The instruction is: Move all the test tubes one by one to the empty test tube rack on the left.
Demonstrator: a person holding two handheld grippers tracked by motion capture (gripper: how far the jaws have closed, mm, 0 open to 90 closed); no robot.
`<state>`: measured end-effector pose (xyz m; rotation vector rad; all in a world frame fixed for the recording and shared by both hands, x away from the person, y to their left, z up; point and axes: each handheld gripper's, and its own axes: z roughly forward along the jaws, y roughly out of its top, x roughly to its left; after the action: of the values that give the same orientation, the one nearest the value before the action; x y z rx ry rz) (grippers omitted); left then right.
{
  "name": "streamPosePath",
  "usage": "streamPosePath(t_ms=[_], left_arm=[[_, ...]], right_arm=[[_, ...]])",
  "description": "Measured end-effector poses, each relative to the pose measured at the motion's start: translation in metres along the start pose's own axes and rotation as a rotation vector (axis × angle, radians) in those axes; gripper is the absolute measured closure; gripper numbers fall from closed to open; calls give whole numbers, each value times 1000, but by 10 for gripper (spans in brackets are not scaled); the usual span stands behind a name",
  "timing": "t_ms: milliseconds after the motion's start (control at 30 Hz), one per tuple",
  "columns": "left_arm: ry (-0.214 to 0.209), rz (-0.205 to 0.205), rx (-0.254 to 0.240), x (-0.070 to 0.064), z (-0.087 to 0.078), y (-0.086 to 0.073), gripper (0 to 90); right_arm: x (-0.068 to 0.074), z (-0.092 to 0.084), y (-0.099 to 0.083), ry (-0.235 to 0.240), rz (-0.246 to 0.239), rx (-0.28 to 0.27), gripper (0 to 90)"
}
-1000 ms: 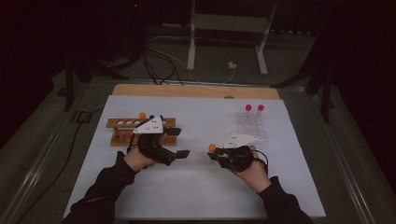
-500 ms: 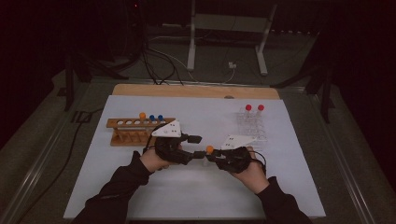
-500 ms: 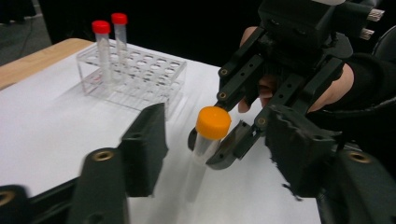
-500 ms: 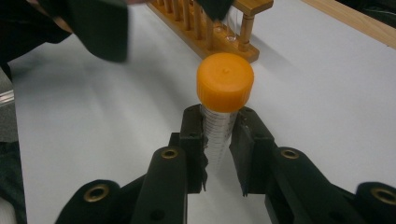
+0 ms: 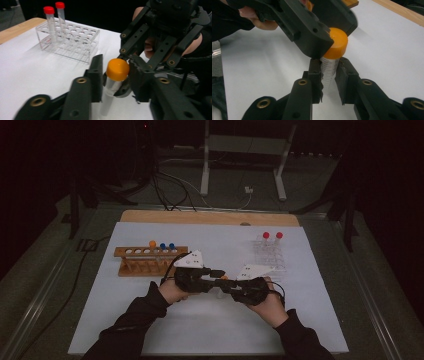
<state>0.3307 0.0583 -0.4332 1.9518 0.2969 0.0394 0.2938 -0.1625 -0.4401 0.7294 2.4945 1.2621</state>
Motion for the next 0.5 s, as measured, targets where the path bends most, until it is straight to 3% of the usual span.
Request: streamPosePath(t_ms=[300,500], left_arm=[[31,19,-15,-1,-3,4,710],[50,24,-24,2,-16,8,710]], right_arm=[[-2,-2,0,-3,20,-30,739],[-6,-8,0,-20,49,-65,479]])
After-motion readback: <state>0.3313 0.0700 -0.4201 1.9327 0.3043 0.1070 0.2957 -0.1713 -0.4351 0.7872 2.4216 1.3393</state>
